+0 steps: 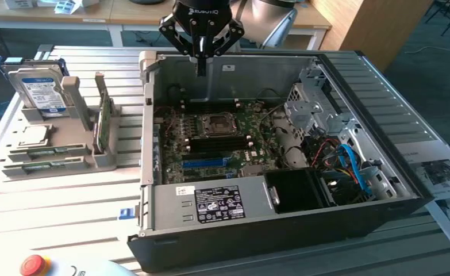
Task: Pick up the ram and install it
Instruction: 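Reach for the ram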
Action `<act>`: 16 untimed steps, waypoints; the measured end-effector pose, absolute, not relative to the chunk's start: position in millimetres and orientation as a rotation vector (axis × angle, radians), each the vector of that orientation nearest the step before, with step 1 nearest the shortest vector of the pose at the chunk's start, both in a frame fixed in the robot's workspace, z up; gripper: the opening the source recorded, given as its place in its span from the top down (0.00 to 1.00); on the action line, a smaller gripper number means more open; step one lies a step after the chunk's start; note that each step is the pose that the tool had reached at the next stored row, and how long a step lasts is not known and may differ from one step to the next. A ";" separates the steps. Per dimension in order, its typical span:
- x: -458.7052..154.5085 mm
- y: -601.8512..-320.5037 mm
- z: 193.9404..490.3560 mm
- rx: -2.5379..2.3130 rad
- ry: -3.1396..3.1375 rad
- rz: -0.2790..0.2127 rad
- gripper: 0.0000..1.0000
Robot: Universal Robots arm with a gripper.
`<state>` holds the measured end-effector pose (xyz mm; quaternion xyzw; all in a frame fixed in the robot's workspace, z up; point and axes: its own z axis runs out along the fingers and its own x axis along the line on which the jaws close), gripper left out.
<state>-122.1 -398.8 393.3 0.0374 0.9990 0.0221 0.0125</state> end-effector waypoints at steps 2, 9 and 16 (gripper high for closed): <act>-123.3 -398.8 393.3 0.117 3.114 0.069 0.90; -130.3 -398.4 393.3 0.117 3.114 0.069 0.90; -140.9 -397.2 393.3 0.117 3.114 0.069 0.90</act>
